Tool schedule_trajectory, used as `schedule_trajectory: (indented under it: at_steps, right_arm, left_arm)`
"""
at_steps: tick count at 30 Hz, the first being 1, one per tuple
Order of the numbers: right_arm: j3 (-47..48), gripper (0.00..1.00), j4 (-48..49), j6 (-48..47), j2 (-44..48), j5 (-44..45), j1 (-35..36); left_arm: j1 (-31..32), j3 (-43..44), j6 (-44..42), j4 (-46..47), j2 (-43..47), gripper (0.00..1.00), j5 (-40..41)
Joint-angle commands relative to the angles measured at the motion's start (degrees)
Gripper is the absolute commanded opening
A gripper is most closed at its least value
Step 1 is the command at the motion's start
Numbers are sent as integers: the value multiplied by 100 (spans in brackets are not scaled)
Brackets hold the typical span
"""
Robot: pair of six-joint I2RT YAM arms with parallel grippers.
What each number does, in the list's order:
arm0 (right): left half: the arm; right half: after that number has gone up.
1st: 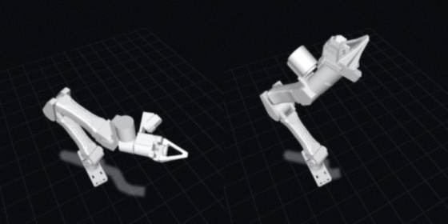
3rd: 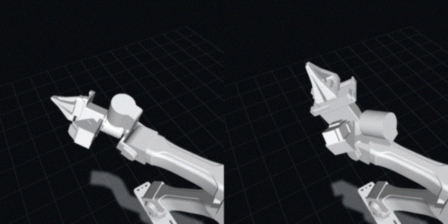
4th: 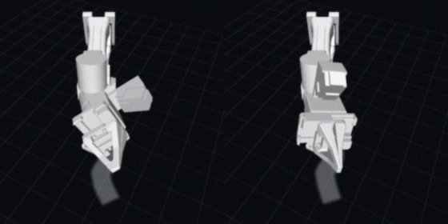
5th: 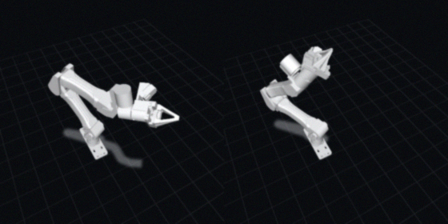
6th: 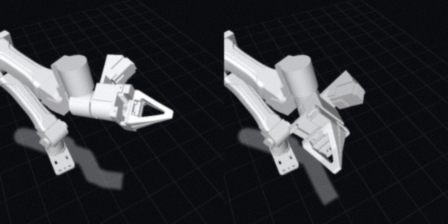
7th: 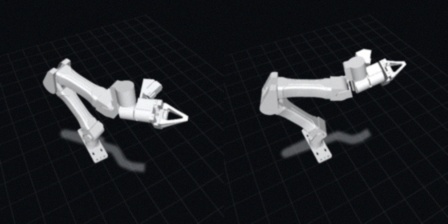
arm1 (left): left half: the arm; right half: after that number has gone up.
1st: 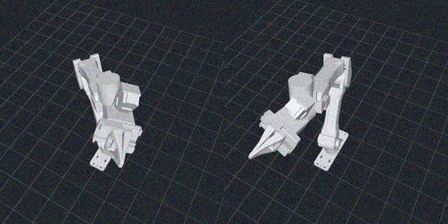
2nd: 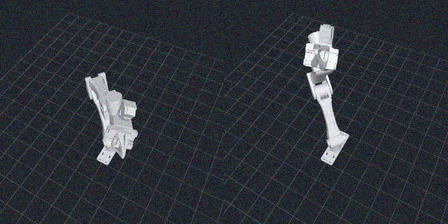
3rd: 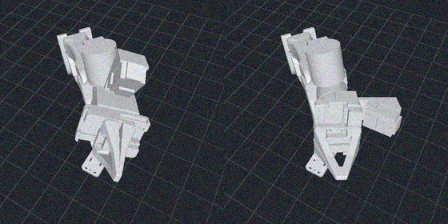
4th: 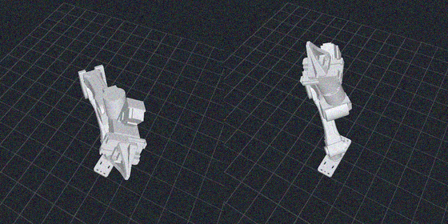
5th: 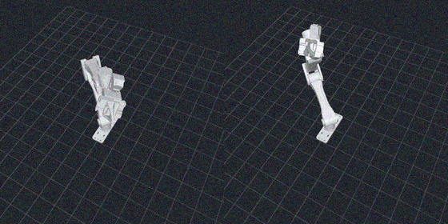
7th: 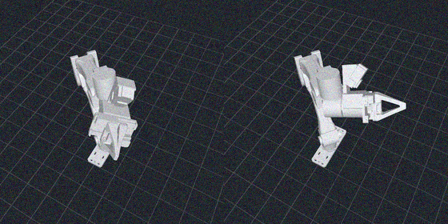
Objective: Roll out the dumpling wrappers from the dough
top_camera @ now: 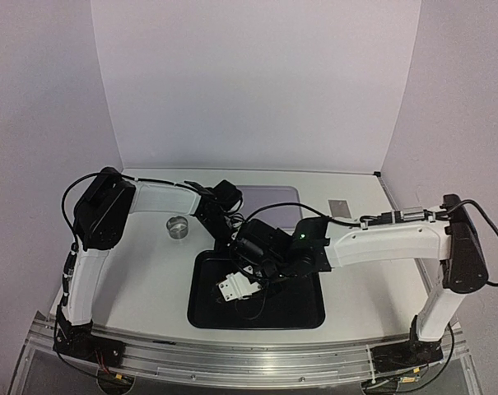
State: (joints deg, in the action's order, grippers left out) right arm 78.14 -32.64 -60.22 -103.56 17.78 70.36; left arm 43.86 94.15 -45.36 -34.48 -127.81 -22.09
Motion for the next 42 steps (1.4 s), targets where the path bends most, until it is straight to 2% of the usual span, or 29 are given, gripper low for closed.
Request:
schedule_trajectory:
  at_steps: [1,5,13,20,30,38,42]
  right_arm:
    - [-449,0,-839,-27,-90,-219,28]
    - [-1143,0,-881,331,497,-112,276]
    - [-932,0,-893,510,357,152,352]
    - [-1738,0,-906,707,1071,232,410]
    - [-877,0,-688,519,-152,5,250]
    - [-1783,0,-919,983,824,195,518]
    - [-1667,0,-974,857,610,216,510]
  left_arm:
    - [-91,100,-422,486,37,0,925]
    - [-135,74,-438,509,40,0,917]
    - [-158,121,-426,503,19,0,892]
    - [-223,23,-428,532,43,0,899]
    - [-225,102,-419,503,11,0,879]
    - [-245,65,-409,564,23,0,886]
    - [-253,150,-396,558,-15,0,877]
